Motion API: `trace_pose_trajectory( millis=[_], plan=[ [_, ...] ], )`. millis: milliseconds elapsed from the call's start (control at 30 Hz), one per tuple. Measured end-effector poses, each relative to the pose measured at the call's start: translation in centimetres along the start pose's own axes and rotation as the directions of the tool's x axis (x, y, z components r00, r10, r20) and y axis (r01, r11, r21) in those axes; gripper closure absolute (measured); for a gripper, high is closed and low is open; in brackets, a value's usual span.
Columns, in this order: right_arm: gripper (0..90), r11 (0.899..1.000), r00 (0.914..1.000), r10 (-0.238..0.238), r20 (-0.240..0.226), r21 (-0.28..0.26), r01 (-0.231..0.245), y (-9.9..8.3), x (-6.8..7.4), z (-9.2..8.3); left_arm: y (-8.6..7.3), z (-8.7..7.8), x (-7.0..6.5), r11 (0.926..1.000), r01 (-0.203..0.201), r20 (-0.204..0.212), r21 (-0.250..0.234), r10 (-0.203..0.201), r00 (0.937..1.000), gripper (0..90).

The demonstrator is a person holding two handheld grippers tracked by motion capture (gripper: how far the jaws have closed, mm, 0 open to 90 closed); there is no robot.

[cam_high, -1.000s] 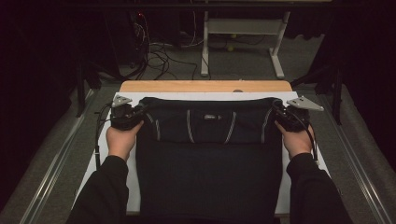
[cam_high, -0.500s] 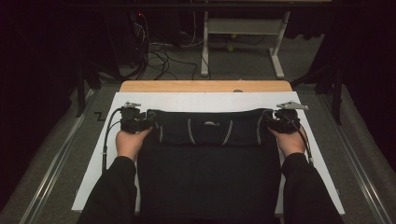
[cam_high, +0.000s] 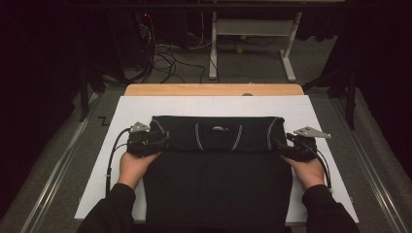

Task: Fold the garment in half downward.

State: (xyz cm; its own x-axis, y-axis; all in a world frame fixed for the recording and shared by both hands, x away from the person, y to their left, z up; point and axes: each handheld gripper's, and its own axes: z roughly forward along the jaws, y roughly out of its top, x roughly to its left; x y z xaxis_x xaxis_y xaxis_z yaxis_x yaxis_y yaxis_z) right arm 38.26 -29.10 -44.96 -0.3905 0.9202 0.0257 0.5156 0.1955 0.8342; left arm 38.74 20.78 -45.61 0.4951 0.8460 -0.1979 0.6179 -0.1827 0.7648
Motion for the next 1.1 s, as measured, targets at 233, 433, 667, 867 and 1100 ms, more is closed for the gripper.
trace_pose_trajectory(
  millis=[233,433,667,867,1100],
  plan=[
    [42.7,0.992,0.9965,-0.078,-0.031,0.1,0.081,-0.9,2.0,1.0,-0.6,2.0,-0.5,0.995,0.0,-0.001,0.1,0.0,1.0,37.8],
    [55.2,0.984,0.9959,-0.079,-0.044,0.158,0.085,-1.2,2.1,2.1,-0.7,2.2,-0.5,0.9941,0.006,-0.021,0.109,-0.003,0.9998,50.3],
    [77.6,0.981,0.991,-0.128,-0.04,0.145,0.132,-1.0,2.6,1.9,-0.7,2.0,-0.8,0.9959,-0.02,-0.007,0.089,0.021,0.9998,69.2],
    [78.7,0.985,0.9898,-0.14,-0.025,0.095,0.142,-0.7,2.7,0.8,-0.2,0.3,-1.0,0.9999,-0.005,0.017,0.011,0.004,0.9998,71.5],
    [78.9,0.985,0.9851,-0.169,-0.032,0.03,0.17,-0.4,3.2,-1.6,-0.4,-2.4,-1.7,0.9995,-0.009,0.071,-0.031,0.012,0.9974,71.3]
  ],
)
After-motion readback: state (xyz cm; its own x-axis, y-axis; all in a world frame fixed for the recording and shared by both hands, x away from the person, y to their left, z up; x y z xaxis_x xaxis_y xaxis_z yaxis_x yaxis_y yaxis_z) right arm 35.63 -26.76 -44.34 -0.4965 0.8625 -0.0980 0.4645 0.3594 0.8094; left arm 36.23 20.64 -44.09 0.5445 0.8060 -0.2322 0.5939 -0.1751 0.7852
